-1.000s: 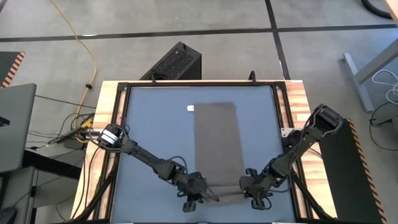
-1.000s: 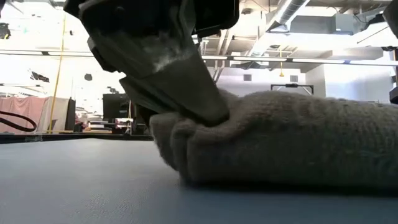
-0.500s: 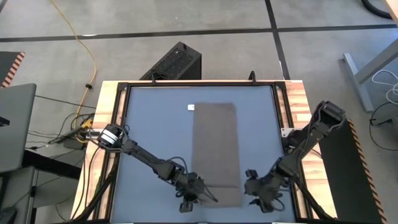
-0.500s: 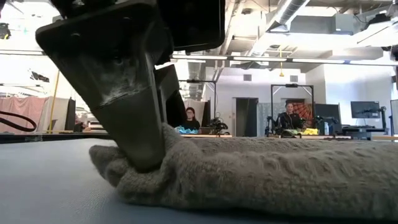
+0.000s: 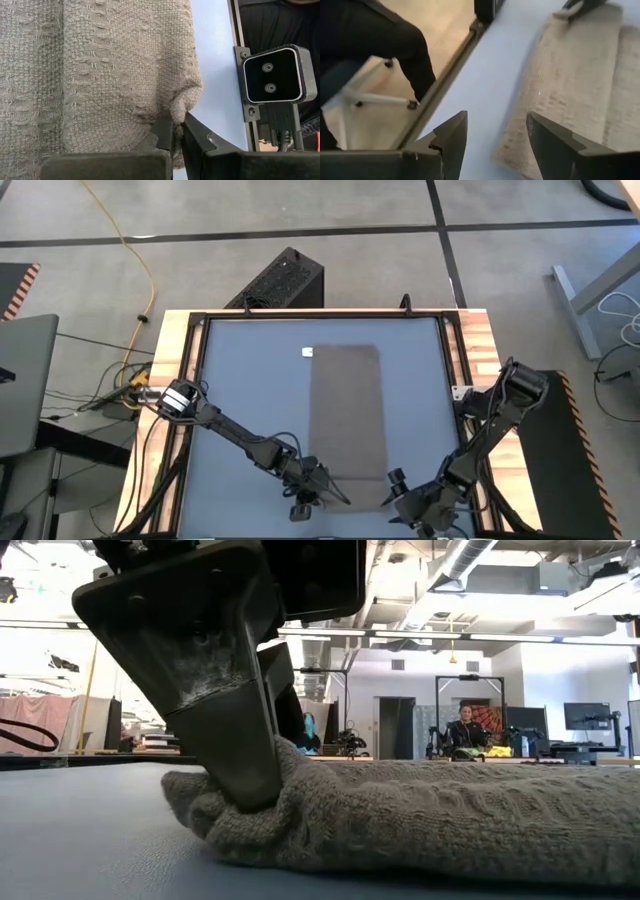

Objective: Roll towel into tight, uniform cylinder
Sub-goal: Roll the gray towel

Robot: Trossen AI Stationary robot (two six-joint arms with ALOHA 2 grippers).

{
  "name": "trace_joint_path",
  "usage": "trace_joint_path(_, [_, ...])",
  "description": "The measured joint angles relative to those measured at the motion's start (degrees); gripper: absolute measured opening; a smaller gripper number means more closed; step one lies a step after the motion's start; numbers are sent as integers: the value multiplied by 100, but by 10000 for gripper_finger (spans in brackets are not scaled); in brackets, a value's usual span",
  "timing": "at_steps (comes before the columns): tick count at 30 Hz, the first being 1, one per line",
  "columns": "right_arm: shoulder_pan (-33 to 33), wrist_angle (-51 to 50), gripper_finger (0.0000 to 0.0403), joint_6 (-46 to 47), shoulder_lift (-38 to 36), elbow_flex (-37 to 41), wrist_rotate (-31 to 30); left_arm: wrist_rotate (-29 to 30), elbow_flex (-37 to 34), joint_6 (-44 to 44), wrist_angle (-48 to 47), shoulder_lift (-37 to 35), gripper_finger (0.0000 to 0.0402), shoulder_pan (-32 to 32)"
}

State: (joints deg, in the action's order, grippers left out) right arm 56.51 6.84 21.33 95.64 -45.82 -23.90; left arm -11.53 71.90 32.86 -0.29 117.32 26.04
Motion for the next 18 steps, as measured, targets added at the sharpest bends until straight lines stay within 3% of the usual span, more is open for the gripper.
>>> trace_joint_path(12, [-24, -309, 213, 629, 958, -96, -766, 25, 4, 0, 19, -1, 0, 35])
trace_joint_path(18, [-23, -669, 135, 1258, 915, -98, -746, 83, 9, -2, -3, -2, 0, 55])
